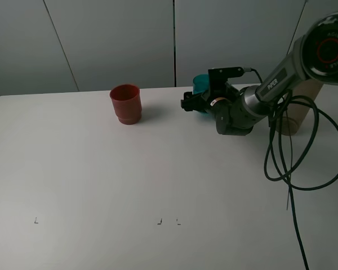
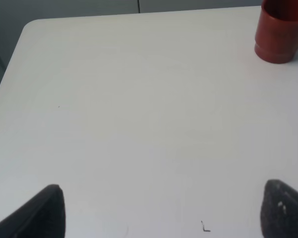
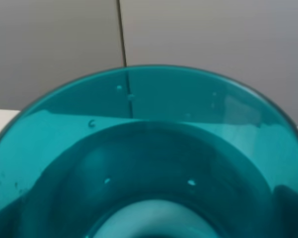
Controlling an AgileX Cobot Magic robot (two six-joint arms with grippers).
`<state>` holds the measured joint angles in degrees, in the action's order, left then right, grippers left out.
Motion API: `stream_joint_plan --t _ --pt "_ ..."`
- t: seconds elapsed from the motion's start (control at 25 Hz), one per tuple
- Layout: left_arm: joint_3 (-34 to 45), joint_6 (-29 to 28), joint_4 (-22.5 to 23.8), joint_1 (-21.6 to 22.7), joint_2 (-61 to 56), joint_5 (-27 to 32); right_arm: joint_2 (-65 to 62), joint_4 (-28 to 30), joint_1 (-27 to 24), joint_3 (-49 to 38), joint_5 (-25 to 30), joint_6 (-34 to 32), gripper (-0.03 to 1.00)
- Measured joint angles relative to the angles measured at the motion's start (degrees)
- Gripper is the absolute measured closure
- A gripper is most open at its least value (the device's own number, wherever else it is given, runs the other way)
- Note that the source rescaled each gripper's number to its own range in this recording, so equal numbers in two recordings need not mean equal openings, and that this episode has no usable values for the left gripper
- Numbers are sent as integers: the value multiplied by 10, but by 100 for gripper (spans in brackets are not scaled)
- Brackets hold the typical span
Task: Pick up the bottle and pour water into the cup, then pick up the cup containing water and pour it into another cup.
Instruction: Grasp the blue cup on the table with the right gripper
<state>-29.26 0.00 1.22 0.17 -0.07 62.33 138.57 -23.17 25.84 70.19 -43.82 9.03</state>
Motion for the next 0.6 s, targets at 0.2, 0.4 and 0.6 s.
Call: stream_joint_plan --t 0.2,0.4,0.6 --pt "0 0 0 0 0 0 0 0 0 0 -1 0 1" --pt "0 0 0 0 0 0 0 1 0 0 -1 1 93" --pt "0 0 0 0 0 0 0 1 0 0 1 4 96"
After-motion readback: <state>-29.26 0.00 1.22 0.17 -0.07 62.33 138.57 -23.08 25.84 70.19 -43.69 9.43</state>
